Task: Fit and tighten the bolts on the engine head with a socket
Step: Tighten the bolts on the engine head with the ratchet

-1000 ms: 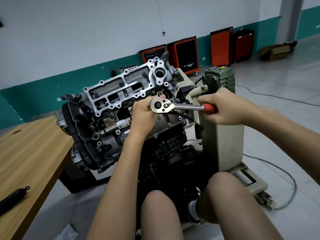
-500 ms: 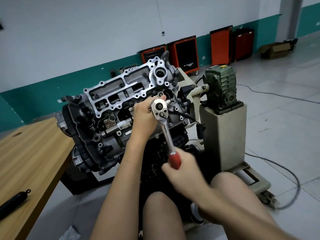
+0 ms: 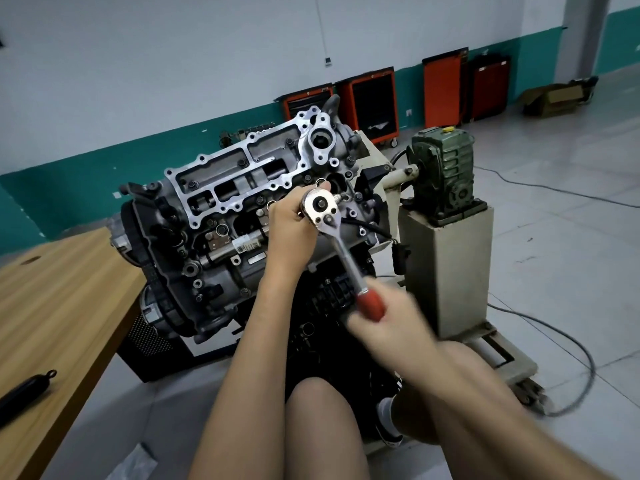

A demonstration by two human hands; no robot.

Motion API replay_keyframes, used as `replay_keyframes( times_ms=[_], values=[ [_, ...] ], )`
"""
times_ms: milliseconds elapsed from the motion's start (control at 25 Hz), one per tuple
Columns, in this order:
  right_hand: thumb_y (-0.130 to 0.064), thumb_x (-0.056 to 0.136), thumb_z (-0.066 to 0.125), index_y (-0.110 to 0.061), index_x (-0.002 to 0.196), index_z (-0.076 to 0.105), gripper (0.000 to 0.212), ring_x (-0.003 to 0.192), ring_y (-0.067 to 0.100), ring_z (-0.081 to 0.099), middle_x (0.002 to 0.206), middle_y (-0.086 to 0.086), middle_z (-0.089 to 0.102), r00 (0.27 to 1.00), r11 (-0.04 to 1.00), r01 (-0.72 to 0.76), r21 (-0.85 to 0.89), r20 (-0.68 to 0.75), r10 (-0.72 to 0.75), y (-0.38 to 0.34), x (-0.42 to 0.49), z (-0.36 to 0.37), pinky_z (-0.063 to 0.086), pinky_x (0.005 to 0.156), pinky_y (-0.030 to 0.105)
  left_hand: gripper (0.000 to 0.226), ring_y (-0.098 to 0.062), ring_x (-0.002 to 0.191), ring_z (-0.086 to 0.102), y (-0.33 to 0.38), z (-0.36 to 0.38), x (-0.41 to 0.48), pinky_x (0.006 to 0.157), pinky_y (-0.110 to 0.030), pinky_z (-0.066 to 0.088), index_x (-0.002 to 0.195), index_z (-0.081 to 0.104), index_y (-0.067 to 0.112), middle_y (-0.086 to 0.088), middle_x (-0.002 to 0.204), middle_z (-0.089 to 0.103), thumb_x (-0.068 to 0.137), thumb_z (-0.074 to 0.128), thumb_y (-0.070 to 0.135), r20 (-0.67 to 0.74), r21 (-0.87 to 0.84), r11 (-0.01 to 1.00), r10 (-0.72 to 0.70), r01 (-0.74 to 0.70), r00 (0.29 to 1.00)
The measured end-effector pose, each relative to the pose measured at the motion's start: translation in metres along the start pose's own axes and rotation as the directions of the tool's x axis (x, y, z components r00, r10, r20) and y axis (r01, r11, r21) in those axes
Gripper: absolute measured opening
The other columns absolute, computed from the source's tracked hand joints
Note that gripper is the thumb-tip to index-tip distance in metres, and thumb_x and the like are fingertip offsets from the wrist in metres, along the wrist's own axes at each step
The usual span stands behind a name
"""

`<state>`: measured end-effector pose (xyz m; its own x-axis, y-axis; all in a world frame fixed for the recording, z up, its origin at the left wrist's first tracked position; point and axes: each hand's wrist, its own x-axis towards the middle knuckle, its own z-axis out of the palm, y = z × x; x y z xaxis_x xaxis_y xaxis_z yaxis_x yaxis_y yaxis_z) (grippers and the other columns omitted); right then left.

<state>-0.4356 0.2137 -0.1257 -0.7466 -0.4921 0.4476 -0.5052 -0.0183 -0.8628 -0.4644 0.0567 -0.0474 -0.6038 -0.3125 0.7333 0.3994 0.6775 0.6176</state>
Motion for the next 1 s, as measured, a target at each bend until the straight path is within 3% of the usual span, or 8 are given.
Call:
replay_keyframes(
  times_ms=[80, 160, 320, 440, 560, 760, 920, 1000],
  values=[
    [-0.009, 0.067, 0.058, -0.021, 0.061, 0.038, 0.024, 0.047, 0.011, 0.032, 0.051, -0.007, 0.034, 0.991, 0.946, -0.112, 0.303, -0.031, 0.127, -0.009, -0.014, 0.059, 0.031, 0.043, 0.029, 0.02, 0.007, 0.059, 0.049, -0.002, -0.002, 0.001, 0.068, -0.011, 0.04, 0.076, 0.046, 0.02, 0.027, 0.048, 0.048, 0.09, 0.06, 0.019, -0.002, -0.001, 1.0, 0.0, 0.0, 1.0],
    [-0.014, 0.066, 0.055, -0.02, 0.062, 0.037, 0.019, 0.047, 0.017, 0.033, 0.051, -0.004, 0.034, 0.984, 0.919, -0.152, 0.363, -0.03, 0.175, -0.017, -0.017, 0.079, 0.034, 0.043, 0.033, 0.023, 0.008, 0.055, 0.045, -0.002, -0.006, 0.001, 0.066, -0.009, 0.038, 0.075, 0.043, 0.014, 0.027, 0.046, 0.047, 0.09, 0.06, 0.013, 0.016, 0.003, 1.0, -0.014, 0.014, 1.0],
    [-0.002, 0.073, 0.063, -0.021, 0.059, 0.037, 0.034, 0.047, 0.007, 0.032, 0.051, -0.008, 0.037, 0.994, 0.994, -0.007, -0.108, 0.11, 0.019, -0.004, 0.007, -0.016, 0.031, 0.048, 0.028, 0.025, 0.007, 0.047, 0.041, 0.002, -0.008, 0.002, 0.058, -0.015, 0.039, 0.066, 0.053, 0.019, 0.016, 0.044, 0.046, 0.089, 0.063, 0.014, 0.052, 0.014, 1.0, -0.023, 0.022, 0.998],
    [-0.006, 0.077, 0.063, -0.025, 0.063, 0.042, 0.032, 0.046, 0.004, 0.042, 0.054, -0.01, 0.045, 0.957, 0.799, 0.211, -0.562, 0.286, -0.052, -0.022, 0.063, -0.099, 0.035, 0.049, 0.022, 0.026, 0.0, 0.052, 0.047, 0.001, -0.008, 0.007, 0.058, -0.025, 0.049, 0.07, 0.072, 0.017, 0.02, 0.051, 0.055, 0.087, 0.059, 0.001, 0.063, 0.014, 0.998, -0.058, 0.057, 0.996],
    [-0.009, 0.074, 0.062, -0.027, 0.062, 0.042, 0.029, 0.049, 0.004, 0.047, 0.052, -0.01, 0.044, 0.941, 0.659, 0.326, -0.678, 0.303, -0.154, -0.034, 0.093, -0.121, 0.034, 0.05, 0.025, 0.029, 0.007, 0.052, 0.048, 0.0, -0.007, 0.005, 0.05, -0.01, 0.039, 0.075, 0.07, 0.02, 0.022, 0.054, 0.057, 0.085, 0.056, -0.004, 0.033, 0.004, 0.998, -0.059, 0.058, 0.998],
    [-0.001, 0.071, 0.065, -0.02, 0.06, 0.037, 0.036, 0.045, 0.007, 0.031, 0.047, -0.008, 0.034, 0.996, 0.974, 0.079, -0.213, -0.024, -0.086, 0.005, 0.012, -0.026, 0.029, 0.047, 0.024, 0.015, 0.009, 0.051, 0.045, -0.005, -0.003, 0.001, 0.058, -0.008, 0.037, 0.074, 0.053, 0.015, 0.014, 0.052, 0.05, 0.087, 0.059, 0.009, 0.016, -0.008, 1.0, -0.012, 0.012, 1.0],
    [-0.015, 0.067, 0.055, -0.02, 0.061, 0.035, 0.021, 0.047, 0.007, 0.03, 0.049, -0.007, 0.034, 0.985, 0.955, -0.084, 0.283, -0.119, 0.122, -0.008, -0.013, 0.07, 0.031, 0.044, 0.028, 0.021, 0.016, 0.05, 0.044, 0.002, -0.003, -0.001, 0.056, 0.0, 0.033, 0.081, 0.042, 0.017, 0.006, 0.077, 0.05, 0.084, 0.063, 0.018, 0.024, -0.007, 0.998, 0.066, -0.066, 0.997],
    [-0.014, 0.067, 0.055, -0.02, 0.06, 0.036, 0.022, 0.047, 0.009, 0.031, 0.049, -0.007, 0.034, 0.989, 0.952, -0.118, 0.284, -0.052, 0.138, -0.011, -0.014, 0.065, 0.033, 0.045, 0.031, 0.022, 0.016, 0.049, 0.043, 0.002, -0.005, -0.001, 0.055, 0.0, 0.033, 0.083, 0.042, 0.016, 0.006, 0.076, 0.05, 0.086, 0.063, 0.013, 0.03, 0.012, 0.998, 0.062, -0.063, 0.998]
  ],
)
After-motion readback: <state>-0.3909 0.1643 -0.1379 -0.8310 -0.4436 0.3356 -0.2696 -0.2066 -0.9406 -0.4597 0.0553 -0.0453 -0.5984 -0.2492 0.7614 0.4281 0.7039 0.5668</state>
